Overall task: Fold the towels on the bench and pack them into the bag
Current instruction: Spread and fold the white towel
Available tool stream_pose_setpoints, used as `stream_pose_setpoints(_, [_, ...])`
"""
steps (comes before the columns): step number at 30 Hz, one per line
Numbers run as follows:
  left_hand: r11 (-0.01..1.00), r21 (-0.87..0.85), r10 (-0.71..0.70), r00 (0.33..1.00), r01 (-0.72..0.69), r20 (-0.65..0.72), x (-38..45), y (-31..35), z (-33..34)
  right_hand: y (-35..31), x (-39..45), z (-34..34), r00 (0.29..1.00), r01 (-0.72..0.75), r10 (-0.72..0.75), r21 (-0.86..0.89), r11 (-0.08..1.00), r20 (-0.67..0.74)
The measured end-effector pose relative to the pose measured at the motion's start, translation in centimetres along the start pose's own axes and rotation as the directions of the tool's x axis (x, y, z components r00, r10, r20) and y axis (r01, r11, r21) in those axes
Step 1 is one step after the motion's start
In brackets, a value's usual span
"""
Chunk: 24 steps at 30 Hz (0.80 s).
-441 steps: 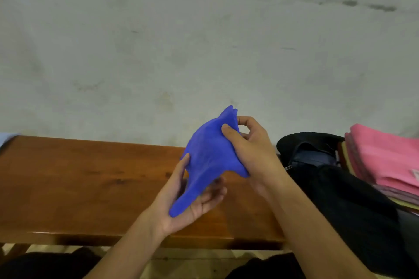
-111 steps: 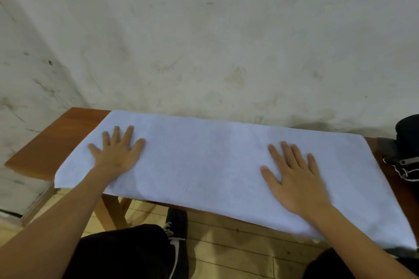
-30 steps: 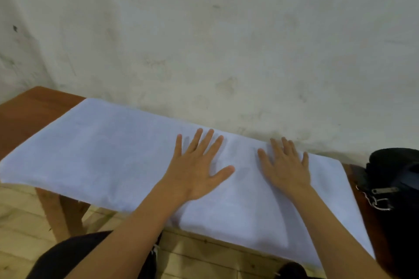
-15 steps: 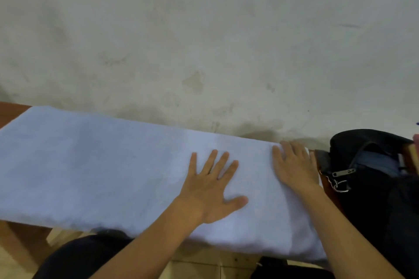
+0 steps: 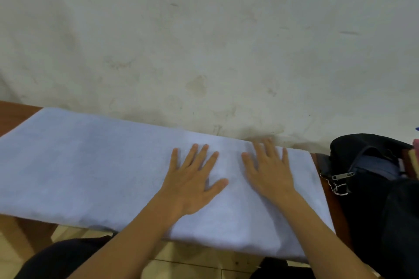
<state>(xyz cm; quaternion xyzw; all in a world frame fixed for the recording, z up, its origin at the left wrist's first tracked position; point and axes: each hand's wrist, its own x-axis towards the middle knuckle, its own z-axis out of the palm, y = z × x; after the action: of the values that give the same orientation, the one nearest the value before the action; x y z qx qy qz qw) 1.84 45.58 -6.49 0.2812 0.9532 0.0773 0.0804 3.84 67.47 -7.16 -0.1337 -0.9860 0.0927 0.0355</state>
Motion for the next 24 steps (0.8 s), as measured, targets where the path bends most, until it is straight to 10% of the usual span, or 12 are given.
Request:
stream_pose_setpoints(12, [0.978, -0.114, -0.188, 0.971, 0.172, -0.150, -2.3, -4.6, 0.6, -7.1, -2.4, 0.7, 0.957, 0.217, -0.188, -0.111, 0.970, 0.221])
stream_pose_setpoints(24, [0.739, -0.136, -0.674, 0.725, 0.660, -0.142, -6.3, -17.6, -2.1, -26.1, 2.4, 3.4, 0.864, 0.449, -0.463, 0.115, 0.886, 0.200])
